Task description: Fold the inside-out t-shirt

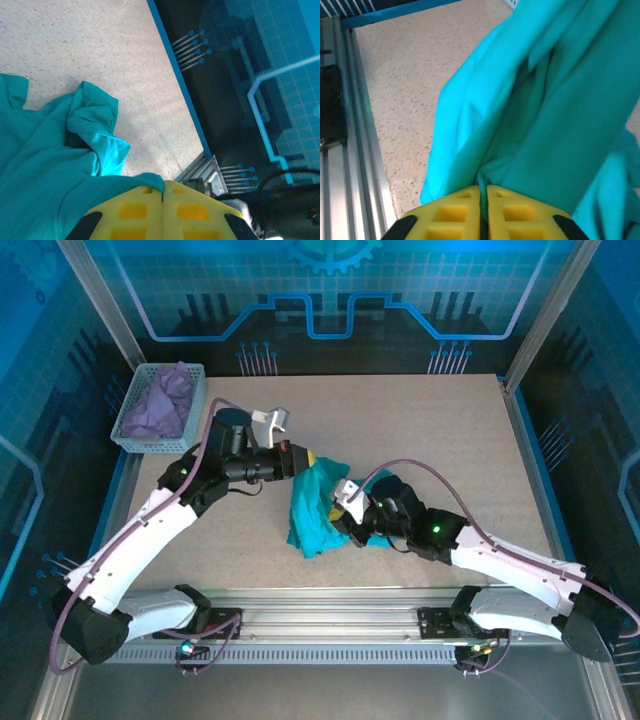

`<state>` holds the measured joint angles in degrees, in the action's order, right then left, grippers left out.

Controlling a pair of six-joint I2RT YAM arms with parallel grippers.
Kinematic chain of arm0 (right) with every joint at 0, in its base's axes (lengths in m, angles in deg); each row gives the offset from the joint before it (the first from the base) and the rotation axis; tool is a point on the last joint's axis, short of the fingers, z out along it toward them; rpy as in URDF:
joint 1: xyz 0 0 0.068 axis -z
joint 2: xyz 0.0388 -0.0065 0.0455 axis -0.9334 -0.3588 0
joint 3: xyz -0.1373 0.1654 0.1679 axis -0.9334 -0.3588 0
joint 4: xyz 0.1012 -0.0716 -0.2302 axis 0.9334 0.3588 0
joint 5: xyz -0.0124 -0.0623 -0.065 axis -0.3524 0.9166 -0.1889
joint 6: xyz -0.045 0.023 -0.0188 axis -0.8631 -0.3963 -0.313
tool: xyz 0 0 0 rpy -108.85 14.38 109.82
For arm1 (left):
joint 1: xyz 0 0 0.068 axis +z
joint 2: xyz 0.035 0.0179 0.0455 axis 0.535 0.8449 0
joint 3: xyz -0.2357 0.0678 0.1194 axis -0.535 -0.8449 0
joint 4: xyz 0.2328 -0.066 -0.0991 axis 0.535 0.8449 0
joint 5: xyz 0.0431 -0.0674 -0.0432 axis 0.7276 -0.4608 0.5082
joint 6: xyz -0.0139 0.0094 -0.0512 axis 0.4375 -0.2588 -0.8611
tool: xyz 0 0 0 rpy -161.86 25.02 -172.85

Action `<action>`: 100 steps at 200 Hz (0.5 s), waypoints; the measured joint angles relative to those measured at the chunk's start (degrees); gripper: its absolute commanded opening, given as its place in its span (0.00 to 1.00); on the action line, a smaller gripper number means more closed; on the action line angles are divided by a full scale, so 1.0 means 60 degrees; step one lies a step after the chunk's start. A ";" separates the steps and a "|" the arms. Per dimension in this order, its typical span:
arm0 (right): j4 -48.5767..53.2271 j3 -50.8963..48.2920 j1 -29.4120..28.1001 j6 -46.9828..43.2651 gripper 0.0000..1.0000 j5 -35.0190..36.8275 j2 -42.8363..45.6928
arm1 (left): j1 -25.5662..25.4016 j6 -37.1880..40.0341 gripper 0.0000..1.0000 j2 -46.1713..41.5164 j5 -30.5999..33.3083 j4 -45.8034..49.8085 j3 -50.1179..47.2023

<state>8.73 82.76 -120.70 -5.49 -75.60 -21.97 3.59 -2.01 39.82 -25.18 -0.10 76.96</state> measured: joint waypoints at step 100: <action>-0.1188 0.0098 0.0273 0.0240 0.35 0.0073 0.0743 | 0.0211 -0.0029 0.00 -0.0015 -0.0973 -0.0750 -0.0397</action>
<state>1.60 83.35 -119.06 -4.05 -75.16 -17.51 4.86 -2.19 39.73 -31.01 -4.61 74.57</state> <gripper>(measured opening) 0.351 0.053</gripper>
